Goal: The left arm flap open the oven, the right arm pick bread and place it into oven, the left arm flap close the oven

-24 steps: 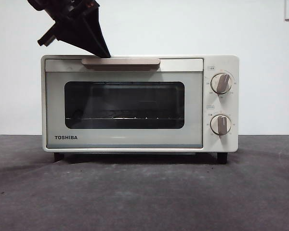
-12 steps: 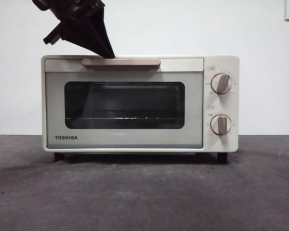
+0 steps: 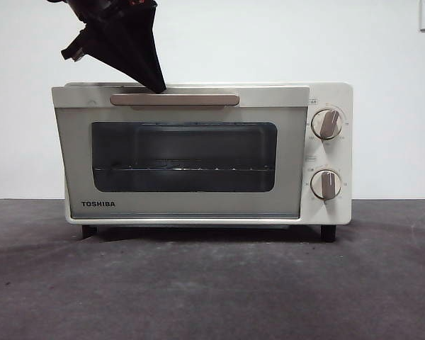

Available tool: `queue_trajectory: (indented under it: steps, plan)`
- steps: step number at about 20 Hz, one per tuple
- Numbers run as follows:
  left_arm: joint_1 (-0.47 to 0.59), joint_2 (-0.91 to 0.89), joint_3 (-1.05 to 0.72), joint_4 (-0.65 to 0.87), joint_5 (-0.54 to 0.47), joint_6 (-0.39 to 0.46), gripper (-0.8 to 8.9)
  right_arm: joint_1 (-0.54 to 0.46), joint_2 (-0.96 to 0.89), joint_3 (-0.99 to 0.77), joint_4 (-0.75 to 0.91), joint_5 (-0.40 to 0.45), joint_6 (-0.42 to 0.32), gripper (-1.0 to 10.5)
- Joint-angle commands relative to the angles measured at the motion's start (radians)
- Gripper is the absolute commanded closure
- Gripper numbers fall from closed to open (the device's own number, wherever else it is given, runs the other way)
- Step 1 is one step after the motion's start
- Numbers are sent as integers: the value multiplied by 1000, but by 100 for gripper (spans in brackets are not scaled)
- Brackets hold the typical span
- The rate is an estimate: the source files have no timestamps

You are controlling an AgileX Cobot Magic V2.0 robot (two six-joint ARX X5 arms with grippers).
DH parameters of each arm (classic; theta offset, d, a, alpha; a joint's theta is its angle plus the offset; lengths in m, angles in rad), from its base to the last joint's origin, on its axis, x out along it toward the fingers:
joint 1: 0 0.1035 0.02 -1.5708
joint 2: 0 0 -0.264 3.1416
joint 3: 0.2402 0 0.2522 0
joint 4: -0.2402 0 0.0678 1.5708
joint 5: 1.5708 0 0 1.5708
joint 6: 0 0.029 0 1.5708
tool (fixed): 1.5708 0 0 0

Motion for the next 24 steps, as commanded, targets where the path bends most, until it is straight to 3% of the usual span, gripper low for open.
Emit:
queue_trajectory:
  steps: [1, 8, 18, 24]
  plan:
    - [-18, 31, -26, -10, -41, 16, 805, 5, 3, 14, 13, 0, 11, 776]
    - [-54, -38, -158, 100, -66, -15, 805, 5, 3, 14, 13, 1, 11, 776]
    - [-122, -286, -588, 443, -142, -210, 805, 5, 3, 14, 51, 5, 11, 776]
    - [-188, -308, -697, 542, -196, -285, 805, 5, 3, 14, 55, 5, 11, 776]
